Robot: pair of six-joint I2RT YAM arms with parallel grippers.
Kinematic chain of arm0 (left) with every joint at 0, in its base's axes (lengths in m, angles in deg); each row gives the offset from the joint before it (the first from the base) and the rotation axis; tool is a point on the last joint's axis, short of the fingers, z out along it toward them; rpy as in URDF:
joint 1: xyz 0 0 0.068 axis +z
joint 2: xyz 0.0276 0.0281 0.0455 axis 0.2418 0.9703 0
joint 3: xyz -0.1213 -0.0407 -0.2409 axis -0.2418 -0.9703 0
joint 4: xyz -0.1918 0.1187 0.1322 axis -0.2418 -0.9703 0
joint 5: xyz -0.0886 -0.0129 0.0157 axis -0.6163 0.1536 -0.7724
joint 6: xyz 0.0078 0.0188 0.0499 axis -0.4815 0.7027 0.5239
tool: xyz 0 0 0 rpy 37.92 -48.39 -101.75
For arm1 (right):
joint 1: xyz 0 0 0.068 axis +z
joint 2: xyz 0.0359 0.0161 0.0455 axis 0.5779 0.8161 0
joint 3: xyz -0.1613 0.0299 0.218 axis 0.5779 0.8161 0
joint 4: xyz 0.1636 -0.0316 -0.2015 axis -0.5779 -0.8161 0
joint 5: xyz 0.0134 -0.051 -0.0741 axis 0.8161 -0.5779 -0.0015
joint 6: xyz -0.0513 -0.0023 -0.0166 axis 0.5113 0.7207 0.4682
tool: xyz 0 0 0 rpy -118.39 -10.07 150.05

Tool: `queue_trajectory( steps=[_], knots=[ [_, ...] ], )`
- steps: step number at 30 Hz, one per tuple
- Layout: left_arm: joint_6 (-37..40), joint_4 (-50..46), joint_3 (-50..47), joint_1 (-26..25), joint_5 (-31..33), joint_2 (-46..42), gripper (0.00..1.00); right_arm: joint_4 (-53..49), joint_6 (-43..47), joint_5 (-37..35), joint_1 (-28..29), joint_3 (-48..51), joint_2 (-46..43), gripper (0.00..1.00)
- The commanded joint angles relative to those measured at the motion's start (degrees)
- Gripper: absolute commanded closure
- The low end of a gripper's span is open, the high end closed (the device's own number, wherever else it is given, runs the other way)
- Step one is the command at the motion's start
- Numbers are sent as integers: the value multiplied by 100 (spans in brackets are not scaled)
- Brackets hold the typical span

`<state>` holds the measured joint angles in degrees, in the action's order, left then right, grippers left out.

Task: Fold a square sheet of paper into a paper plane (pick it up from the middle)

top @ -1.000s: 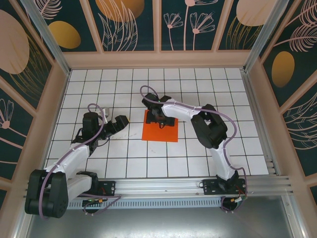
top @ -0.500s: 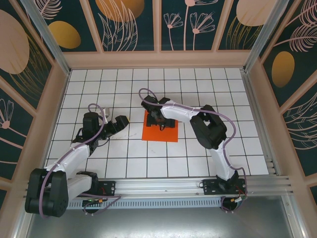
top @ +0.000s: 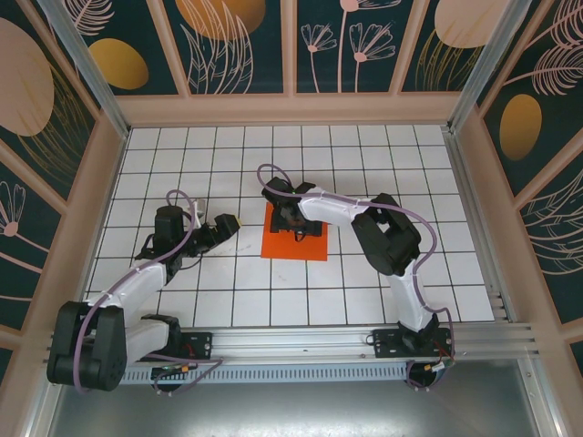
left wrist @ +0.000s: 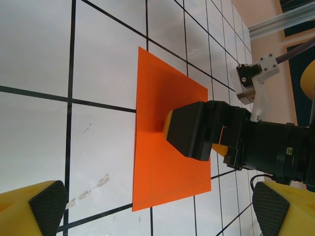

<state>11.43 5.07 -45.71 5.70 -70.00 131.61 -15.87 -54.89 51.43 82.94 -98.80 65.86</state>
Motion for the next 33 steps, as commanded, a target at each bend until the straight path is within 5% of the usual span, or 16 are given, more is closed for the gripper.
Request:
queue_trajectory(
  steps=[1,16,25,33],
  knots=[
    [-16,203,86,-49,-169,61,1,-55,-24,331,29,261,388,5],
    [29,115,122,-47,-135,71,2,-114,118,222,22,-2,285,13],
    [82,-22,198,-49,-89,62,1,-141,173,47,26,-127,-7,47],
    [126,-184,218,-49,-5,-47,1,393,147,293,13,211,-757,60]
  ],
)
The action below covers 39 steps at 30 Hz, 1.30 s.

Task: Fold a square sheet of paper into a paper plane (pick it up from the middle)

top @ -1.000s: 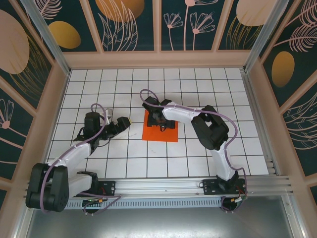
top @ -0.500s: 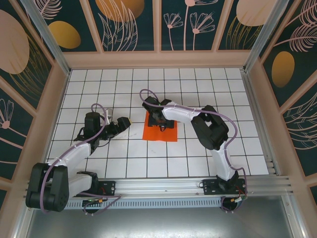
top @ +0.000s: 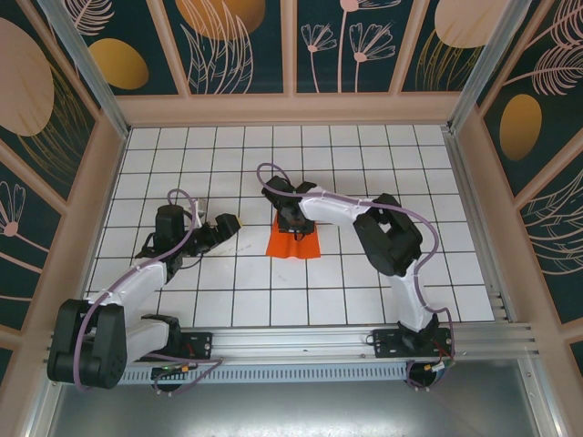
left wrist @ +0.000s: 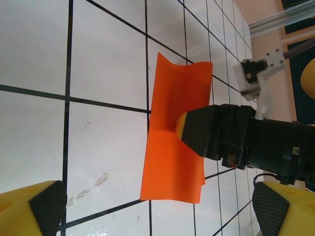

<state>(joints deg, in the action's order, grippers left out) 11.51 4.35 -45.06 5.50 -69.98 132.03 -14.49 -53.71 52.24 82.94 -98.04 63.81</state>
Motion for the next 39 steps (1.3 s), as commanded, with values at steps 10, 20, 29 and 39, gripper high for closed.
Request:
queue_trajectory(
  steps=[10,20,29,39],
  knots=[
    [-18,-101,178,-30,-31,-180,1,3831,-590,3118,-415,2140,-2058,57],
    [-174,-28,108,-37,-171,-243,1,4046,-708,3208,-683,2974,-1753,54],
    [-208,17,25,-77,-199,-272,2,3508,-471,2756,-774,3008,-1614,47],
    [-191,110,91,-149,-296,-115,1,2668,-173,2259,-824,2659,-1688,36]
  ],
)
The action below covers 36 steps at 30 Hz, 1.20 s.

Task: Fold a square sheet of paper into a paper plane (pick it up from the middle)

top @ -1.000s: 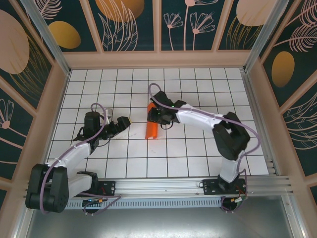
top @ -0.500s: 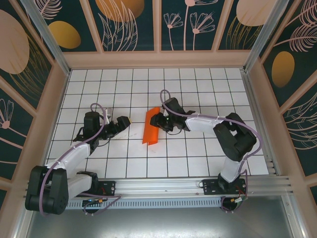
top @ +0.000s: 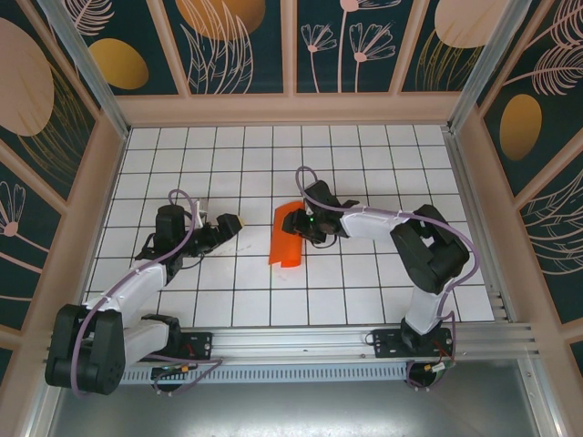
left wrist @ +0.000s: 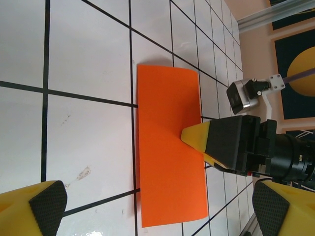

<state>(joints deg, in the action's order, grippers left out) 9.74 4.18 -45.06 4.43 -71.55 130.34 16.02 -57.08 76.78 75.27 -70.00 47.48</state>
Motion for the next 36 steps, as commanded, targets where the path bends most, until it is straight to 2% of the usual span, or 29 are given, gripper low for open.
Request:
queue_trajectory(
  steps=[1,6,15,22,27,36],
  knots=[
    [-13,129,91,-49,-150,65,1,-450,164,-258,-59,-155,-40,36],
    [4,129,95,-71,-199,92,1,-575,181,-359,-68,-128,-128,34],
    [44,-9,327,-202,-194,142,1,-1214,81,-1117,-105,-77,-459,31],
    [33,32,345,-334,-199,303,1,-1184,196,-1035,-129,23,-342,30],
    [47,18,353,-344,-194,303,1,-1658,274,-1352,-124,-155,-100,30],
    [84,-7,331,-337,-179,355,1,-1617,397,-1249,-129,-298,92,28]
  ],
)
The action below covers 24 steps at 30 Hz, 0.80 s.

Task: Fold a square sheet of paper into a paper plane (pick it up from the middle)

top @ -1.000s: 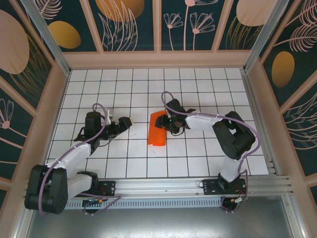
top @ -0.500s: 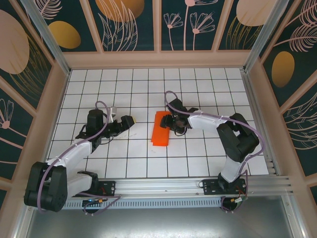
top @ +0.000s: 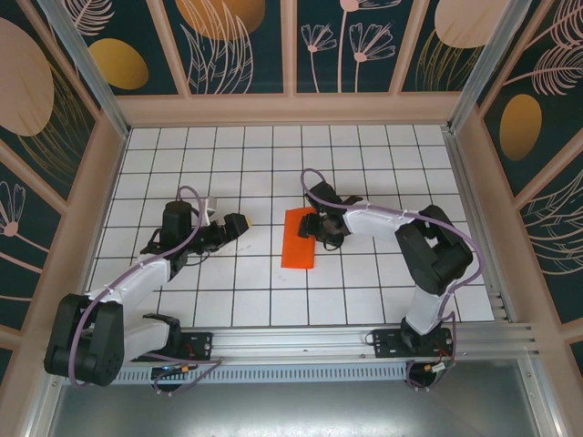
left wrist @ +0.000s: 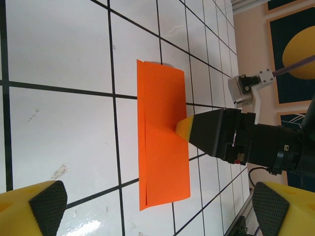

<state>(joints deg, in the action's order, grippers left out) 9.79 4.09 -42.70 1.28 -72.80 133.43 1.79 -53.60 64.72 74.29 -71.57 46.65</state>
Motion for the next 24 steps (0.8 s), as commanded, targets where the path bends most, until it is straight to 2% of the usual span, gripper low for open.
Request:
queue_trajectory(
  steps=[1,5,13,24],
  knots=[
    [92,4,105,-30,-57,55,1,-141,4,10,-36,-149,203,28],
    [105,1,140,-30,-58,87,1,38,4,168,6,-175,278,24],
    [189,-93,147,-25,-53,136,1,-456,241,-61,92,-518,643,19],
    [188,-101,175,-30,-48,161,1,-658,90,-179,136,-696,960,18]
  ],
)
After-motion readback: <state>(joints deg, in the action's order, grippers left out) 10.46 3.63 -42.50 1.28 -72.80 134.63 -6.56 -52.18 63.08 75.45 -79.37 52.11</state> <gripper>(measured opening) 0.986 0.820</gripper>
